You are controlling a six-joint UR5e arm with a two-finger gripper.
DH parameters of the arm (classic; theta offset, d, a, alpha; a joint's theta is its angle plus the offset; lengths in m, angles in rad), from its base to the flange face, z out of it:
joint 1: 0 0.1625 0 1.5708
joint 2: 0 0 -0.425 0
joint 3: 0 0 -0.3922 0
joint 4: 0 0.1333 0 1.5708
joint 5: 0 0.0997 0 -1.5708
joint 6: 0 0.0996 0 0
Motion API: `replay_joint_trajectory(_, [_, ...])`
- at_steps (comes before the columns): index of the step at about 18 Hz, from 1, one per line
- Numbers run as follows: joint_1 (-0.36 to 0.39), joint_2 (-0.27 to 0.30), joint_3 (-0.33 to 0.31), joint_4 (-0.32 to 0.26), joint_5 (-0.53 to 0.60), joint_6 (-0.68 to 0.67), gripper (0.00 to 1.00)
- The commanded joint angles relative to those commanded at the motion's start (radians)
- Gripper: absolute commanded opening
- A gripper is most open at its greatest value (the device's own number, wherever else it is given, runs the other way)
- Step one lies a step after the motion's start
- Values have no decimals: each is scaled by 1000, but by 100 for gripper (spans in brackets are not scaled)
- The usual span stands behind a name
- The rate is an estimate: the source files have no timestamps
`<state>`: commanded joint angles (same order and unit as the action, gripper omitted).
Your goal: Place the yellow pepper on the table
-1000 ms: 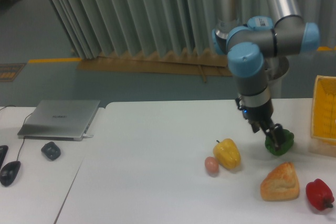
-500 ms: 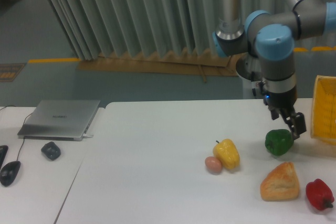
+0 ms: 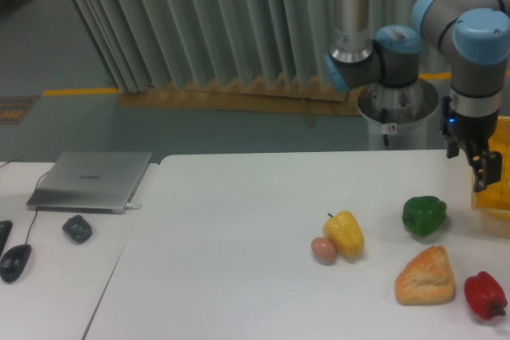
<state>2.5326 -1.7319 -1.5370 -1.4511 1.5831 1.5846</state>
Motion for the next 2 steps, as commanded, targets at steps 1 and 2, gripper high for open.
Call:
replay_joint_trajectory(1, [0,0,0,2,0,2,100])
replay_joint_trajectory(2, [-2,0,-3,2,0,2,100])
